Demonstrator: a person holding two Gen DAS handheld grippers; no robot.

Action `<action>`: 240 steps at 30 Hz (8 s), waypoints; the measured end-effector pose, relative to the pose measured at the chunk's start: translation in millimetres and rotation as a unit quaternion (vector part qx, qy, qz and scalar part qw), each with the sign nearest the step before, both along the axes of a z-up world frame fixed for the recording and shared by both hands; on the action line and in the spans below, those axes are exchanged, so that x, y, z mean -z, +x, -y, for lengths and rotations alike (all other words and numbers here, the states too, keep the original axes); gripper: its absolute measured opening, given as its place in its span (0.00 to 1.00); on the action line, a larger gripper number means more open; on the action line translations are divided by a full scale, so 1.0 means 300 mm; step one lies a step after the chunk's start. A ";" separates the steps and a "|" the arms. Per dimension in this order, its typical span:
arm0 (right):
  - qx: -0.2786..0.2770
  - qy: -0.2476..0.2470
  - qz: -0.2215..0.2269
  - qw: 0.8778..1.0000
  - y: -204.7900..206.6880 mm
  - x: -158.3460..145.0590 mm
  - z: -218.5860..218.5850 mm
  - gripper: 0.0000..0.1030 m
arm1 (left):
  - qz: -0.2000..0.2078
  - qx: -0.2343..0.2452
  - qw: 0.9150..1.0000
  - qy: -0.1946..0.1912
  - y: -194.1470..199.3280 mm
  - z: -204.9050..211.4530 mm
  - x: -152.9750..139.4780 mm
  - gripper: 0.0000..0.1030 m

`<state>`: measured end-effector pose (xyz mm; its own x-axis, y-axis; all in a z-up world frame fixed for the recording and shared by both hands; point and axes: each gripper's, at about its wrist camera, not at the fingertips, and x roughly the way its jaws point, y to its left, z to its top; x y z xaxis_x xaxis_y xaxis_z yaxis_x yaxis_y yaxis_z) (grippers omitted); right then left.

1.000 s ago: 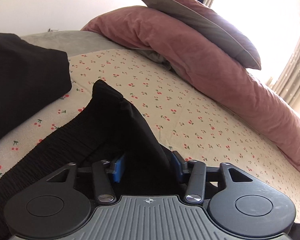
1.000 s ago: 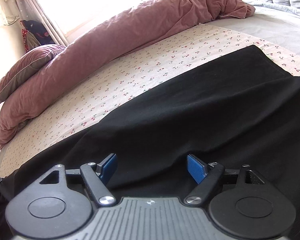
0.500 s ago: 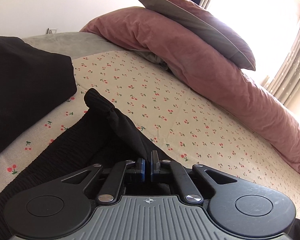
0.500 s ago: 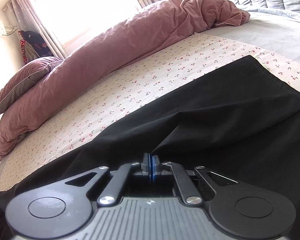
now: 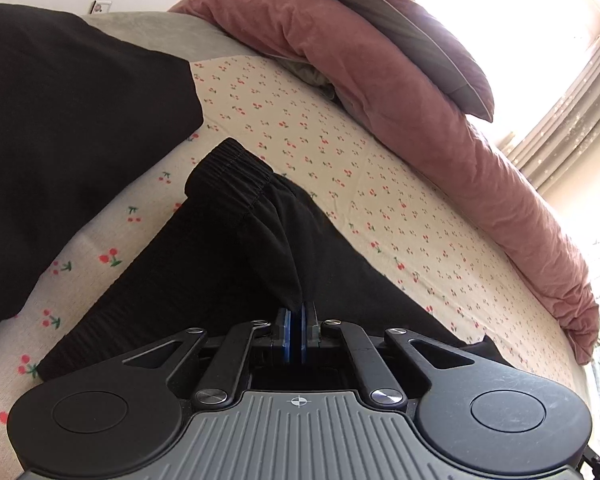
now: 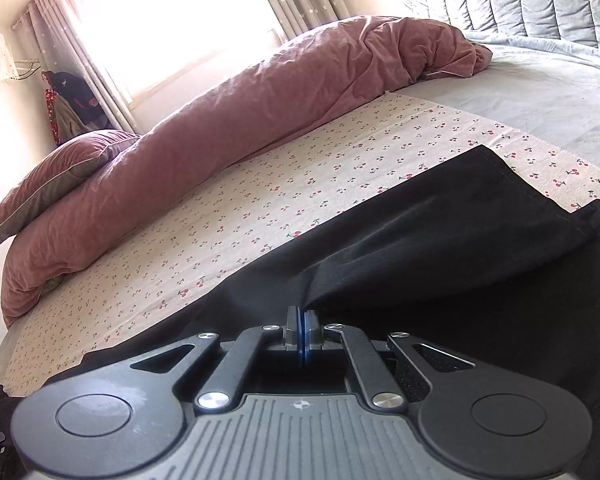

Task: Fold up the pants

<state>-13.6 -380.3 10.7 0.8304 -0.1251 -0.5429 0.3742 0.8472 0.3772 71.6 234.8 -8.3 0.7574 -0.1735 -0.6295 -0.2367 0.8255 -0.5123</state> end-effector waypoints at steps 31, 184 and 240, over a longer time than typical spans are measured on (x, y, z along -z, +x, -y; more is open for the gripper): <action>-0.019 -0.024 -0.075 0.997 -0.364 -0.026 -0.051 0.01 | -0.023 0.040 0.999 0.018 -0.397 -0.049 -0.082 0.02; -0.046 -0.194 -0.084 0.976 0.143 -0.093 0.103 0.70 | 0.009 0.203 0.947 0.247 0.129 0.490 -0.094 0.75; -0.286 -0.175 -0.107 0.936 0.028 0.062 -0.489 0.83 | 0.045 0.170 0.965 0.195 -0.091 0.288 -0.162 0.67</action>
<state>-5.3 -233.6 -8.1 0.6923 0.1049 -0.7140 -0.1426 0.9898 0.0072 44.4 148.5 40.3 0.7530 -0.1852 -0.6314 0.1134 0.9818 -0.1526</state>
